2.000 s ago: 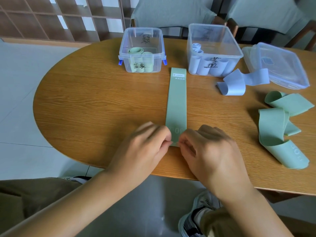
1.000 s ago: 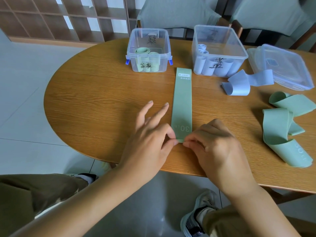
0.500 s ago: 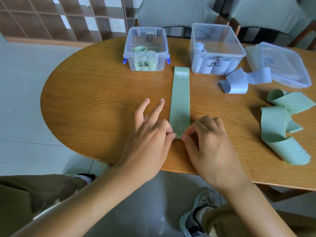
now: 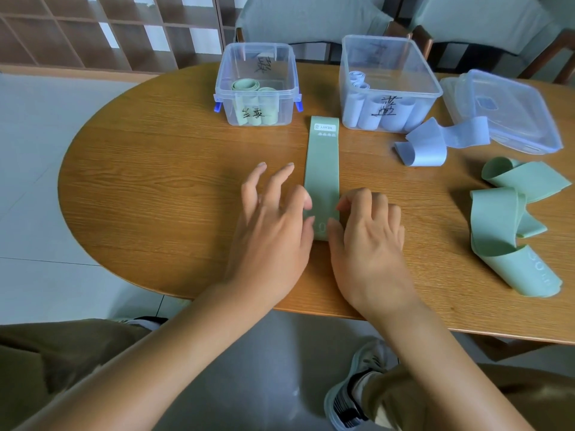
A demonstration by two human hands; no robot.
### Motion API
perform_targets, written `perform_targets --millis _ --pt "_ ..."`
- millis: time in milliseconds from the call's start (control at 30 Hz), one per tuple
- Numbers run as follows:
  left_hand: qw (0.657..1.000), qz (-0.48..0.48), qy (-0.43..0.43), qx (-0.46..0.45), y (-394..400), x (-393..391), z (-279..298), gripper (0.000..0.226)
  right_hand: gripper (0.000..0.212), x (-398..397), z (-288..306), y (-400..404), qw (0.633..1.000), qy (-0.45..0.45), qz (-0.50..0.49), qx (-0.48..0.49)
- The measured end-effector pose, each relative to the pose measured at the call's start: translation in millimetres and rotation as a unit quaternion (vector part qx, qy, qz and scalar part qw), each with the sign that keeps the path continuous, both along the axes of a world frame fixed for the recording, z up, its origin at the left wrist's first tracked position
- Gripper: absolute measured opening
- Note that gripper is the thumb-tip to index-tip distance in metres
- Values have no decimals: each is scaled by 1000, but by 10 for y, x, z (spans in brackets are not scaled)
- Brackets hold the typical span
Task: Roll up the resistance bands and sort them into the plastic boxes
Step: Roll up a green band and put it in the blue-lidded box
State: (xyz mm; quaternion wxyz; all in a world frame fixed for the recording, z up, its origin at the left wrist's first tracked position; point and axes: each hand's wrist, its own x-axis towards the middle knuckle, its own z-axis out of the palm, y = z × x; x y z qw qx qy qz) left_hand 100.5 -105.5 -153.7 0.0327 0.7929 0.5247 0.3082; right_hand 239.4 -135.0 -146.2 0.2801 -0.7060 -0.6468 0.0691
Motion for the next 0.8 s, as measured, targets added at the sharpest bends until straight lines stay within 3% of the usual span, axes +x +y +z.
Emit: perform_targets --millis 200,333,500,633,800 --pt "997 3 -12 76 231 136 -10 14 20 -55 0 246 999 -40 -27 -15" --pt "999 20 -9 40 418 226 -26 17 55 -79 40 406 998 -46 -40 -19" --pt "999 42 -11 15 630 307 -13 18 64 -76 100 594 997 -35 -50 -38" --pt "999 17 -20 22 779 269 38 9 34 -48 75 756 997 -24 -66 -43" --pt "994 -54 -95 -2 609 -12 114 25 37 -53 39 860 996 -39 -70 -37"
